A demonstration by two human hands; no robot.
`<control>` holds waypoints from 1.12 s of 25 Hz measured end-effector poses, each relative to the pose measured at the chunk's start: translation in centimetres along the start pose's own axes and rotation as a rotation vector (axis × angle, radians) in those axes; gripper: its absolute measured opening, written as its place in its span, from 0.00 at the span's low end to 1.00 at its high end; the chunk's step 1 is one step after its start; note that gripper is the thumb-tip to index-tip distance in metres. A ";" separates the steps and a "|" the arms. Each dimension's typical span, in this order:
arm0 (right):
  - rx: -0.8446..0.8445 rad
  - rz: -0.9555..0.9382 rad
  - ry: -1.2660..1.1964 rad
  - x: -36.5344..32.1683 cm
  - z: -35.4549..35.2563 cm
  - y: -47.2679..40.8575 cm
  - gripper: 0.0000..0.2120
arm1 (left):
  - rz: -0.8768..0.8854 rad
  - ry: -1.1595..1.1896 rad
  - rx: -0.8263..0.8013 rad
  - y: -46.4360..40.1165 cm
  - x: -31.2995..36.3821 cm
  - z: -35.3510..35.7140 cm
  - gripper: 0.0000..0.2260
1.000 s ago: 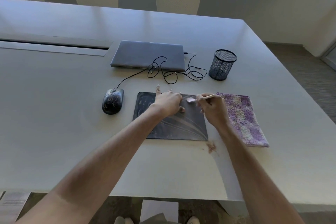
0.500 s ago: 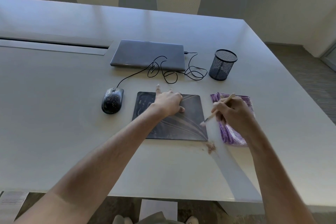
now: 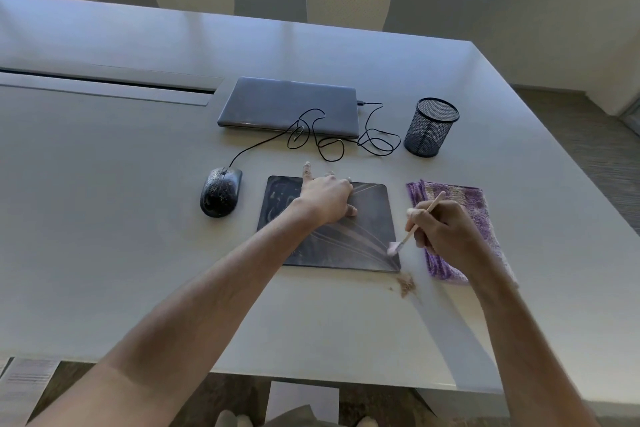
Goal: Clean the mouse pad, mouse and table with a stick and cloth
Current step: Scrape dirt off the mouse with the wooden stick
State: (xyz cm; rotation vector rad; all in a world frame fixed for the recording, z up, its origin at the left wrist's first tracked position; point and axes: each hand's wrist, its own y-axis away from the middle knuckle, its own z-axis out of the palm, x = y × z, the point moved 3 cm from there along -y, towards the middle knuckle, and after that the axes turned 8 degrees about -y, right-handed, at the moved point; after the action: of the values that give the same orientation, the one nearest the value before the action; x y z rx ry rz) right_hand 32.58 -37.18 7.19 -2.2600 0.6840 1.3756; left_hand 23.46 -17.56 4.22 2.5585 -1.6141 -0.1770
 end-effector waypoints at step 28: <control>0.025 -0.119 -0.491 -8.3 14.8 -8.6 0.14 | -0.227 0.455 0.203 12.5 -22.1 2.4 0.52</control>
State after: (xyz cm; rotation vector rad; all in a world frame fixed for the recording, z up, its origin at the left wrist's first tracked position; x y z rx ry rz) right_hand 24.16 -20.27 8.98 -1.7993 0.3892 1.7535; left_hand 2.50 -3.01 4.62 2.6584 -1.2281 0.5381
